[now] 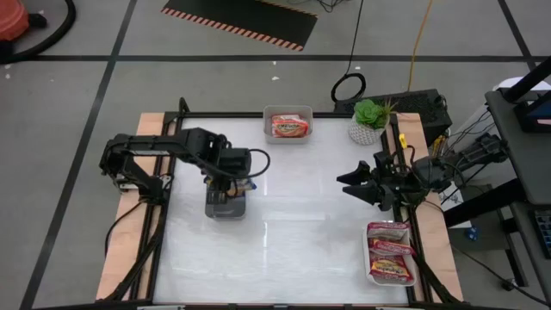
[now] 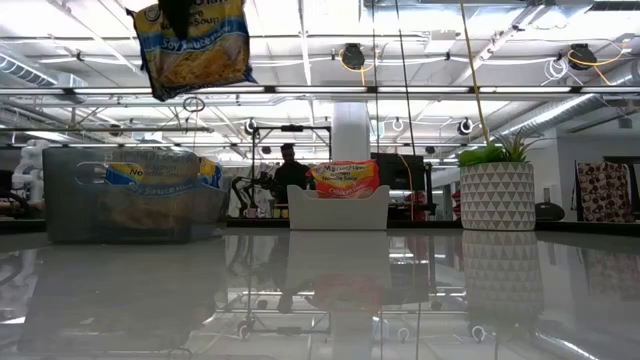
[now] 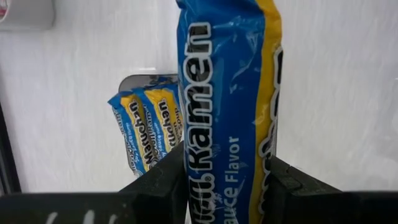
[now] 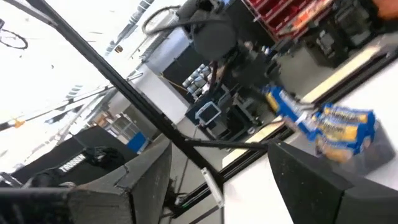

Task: Sort Maruchan noodles
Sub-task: Put the blue noodle pack into the black bin

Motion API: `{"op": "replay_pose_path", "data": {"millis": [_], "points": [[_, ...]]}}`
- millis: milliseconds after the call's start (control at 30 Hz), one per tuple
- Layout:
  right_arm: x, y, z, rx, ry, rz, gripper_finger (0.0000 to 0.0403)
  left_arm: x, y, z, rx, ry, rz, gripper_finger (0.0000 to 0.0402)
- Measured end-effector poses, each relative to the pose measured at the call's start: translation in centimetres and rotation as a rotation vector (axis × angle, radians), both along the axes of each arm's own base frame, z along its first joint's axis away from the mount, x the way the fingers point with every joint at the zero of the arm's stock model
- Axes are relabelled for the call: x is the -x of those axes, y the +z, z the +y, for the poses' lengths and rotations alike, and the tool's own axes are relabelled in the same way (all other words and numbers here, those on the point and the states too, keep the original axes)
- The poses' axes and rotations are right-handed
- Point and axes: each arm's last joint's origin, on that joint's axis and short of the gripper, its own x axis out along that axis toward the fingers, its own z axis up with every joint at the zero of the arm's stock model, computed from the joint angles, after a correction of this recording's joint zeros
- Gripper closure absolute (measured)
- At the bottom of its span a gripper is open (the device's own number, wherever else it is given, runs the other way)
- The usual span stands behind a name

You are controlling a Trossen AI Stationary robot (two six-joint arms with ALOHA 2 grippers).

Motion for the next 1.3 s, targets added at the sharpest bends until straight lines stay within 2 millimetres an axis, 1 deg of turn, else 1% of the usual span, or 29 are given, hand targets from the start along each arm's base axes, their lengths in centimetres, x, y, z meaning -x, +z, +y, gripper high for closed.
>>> {"op": "replay_pose_path", "data": {"millis": [100, 167, 333, 467, 700, 933, 1100, 1300], "points": [[-0.1, -0.1, 0.6, -0.051, 0.033, 0.006, 0.0142, -0.1, -0.1, 0.8, 0.020, 0.003, 0.004, 0.0275], [-0.2, -0.1, 1.2, -0.062, 0.059, -0.002, 0.0142, 0.0, -0.7, 1.2, 0.048, -0.002, 0.028, 0.0275], [-0.9, -0.2, 2.7, -0.075, 0.069, -0.022, 0.0142, 0.2, -3.1, 1.7, 0.135, 0.014, 0.127, 0.0275], [-1.6, -0.6, 4.0, -0.073, 0.067, -0.027, 0.0142, 0.4, -5.1, 1.4, 0.138, 0.011, 0.203, 0.0275], [-3.2, -1.5, 5.3, -0.094, 0.074, -0.017, 0.0142, -0.1, -8.2, 1.2, 0.139, 0.037, 0.192, 0.0275], [-4.0, -1.6, 5.9, -0.128, 0.078, -0.064, 0.0142, -0.1, -11.5, 1.3, 0.125, 0.035, 0.188, 0.0275], [-4.0, -1.5, 5.9, -0.132, 0.078, -0.073, 0.0142, 0.5, -13.2, 1.3, 0.112, 0.034, 0.234, 0.0275], [-4.0, -1.5, 5.8, -0.131, 0.053, -0.072, 0.0142, 1.4, -14.5, 1.3, 0.100, 0.040, 0.295, 0.0275]]}}
